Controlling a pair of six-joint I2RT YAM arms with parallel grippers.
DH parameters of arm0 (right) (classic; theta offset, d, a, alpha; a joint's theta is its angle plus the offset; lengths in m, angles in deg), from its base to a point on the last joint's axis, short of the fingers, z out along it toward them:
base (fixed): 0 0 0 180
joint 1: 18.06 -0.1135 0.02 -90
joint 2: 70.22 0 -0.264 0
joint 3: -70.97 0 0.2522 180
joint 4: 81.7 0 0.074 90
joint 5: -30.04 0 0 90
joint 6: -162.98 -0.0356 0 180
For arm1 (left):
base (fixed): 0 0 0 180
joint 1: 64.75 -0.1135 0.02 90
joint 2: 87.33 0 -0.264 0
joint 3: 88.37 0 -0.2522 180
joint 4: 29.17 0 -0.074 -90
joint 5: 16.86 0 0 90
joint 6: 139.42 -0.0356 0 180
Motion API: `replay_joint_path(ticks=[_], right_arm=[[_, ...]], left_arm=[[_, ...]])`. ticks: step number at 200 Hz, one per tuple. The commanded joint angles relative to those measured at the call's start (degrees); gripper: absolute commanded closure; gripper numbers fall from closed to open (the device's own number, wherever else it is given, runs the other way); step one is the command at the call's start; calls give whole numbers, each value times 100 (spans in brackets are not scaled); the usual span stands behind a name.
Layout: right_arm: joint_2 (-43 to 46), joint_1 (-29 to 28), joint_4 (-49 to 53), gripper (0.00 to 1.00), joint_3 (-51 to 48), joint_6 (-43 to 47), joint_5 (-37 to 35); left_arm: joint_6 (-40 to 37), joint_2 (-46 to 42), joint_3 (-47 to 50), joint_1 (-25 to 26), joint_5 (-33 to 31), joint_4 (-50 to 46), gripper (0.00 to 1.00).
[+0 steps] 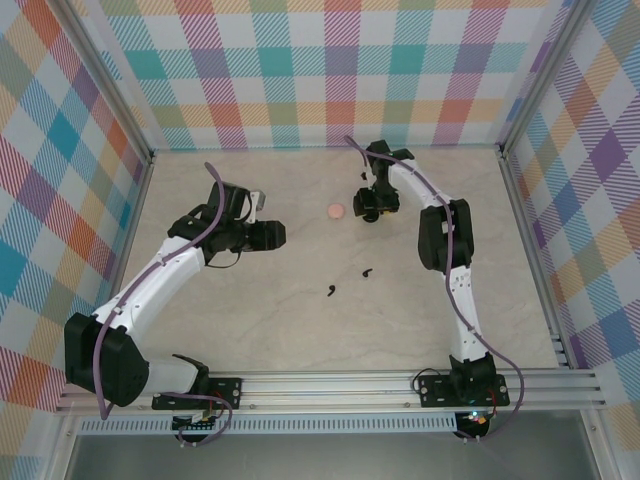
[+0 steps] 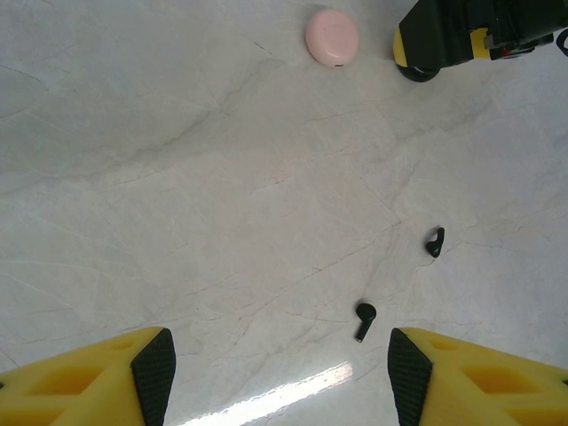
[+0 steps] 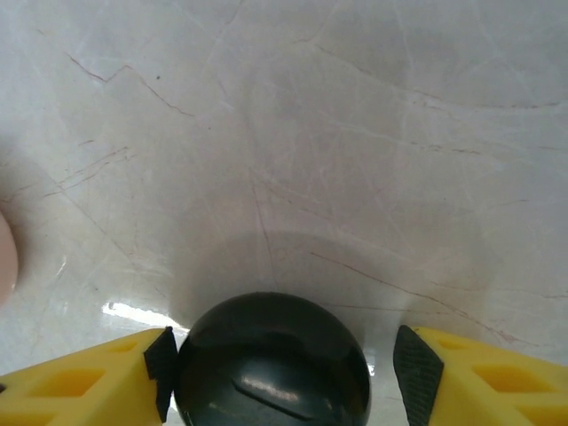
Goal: Insert wireless bluetooth earbuds into charging case
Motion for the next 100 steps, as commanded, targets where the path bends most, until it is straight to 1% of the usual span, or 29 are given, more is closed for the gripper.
replay_joint_path(ticks=[1, 21, 34, 57, 76, 100], right_arm=[[-202, -33, 284, 33, 141, 53, 40], [-245, -65, 338, 35, 133, 71, -23], [-257, -90, 362, 39, 132, 96, -21], [-221, -145, 411, 43, 94, 106, 3], [-62, -206, 338, 46, -119, 110, 64], [241, -287, 178, 47, -550, 20, 267]], left_arm=[[-31, -62, -156, 26, 29, -180, 35], [-27, -58, -146, 27, 30, -180, 35], [-26, -47, -155, 32, 30, -178, 35], [-22, -21, -173, 28, 43, -187, 35], [-22, -22, -182, 26, 56, -187, 35], [-13, -18, -162, 27, 72, -163, 35]])
